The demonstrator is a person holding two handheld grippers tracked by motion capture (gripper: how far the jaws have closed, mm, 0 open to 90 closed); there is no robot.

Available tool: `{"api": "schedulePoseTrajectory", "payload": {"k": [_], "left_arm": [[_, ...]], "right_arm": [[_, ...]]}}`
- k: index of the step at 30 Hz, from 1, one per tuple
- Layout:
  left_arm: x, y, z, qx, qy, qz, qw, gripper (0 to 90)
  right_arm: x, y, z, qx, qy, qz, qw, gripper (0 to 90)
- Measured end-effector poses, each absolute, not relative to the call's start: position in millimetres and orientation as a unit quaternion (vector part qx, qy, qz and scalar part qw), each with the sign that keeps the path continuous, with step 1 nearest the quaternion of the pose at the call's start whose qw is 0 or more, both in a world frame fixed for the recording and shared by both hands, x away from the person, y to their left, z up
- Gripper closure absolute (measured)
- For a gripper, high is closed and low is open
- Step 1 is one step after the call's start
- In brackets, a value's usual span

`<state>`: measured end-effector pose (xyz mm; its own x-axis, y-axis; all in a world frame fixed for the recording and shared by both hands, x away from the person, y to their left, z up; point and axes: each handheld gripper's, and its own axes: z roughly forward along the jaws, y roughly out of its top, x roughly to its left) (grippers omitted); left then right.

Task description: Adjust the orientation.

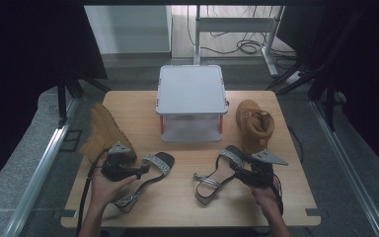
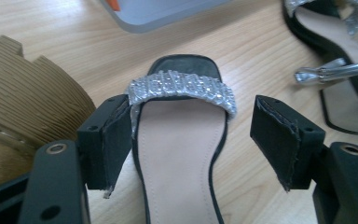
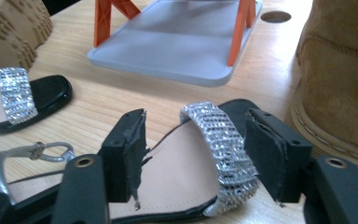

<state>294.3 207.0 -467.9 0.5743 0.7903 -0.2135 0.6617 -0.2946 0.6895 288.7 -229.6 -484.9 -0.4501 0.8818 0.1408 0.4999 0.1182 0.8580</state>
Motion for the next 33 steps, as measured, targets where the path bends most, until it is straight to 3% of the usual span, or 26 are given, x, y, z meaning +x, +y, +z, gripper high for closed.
{"api": "schedulePoseTrajectory", "payload": {"k": [12, 20, 33], "left_arm": [[286.4, 210.6, -472.1, 0.800, 0.464, 0.075, 0.373, 29.7], [285.0, 210.0, -470.1, 0.802, 0.454, 0.067, 0.381, 29.8], [290.2, 206.5, -469.4, 0.809, 0.446, 0.063, 0.378, 30.1]], "right_arm": [[276.0, -211.0, -469.6, 0.457, 0.720, 0.485, 0.195, 58.4], [262.8, -180.5, -464.4, 0.426, 0.721, 0.511, 0.194, 88.2], [227.1, -121.9, -484.7, 0.419, 0.741, 0.495, 0.172, 89.2]]}}
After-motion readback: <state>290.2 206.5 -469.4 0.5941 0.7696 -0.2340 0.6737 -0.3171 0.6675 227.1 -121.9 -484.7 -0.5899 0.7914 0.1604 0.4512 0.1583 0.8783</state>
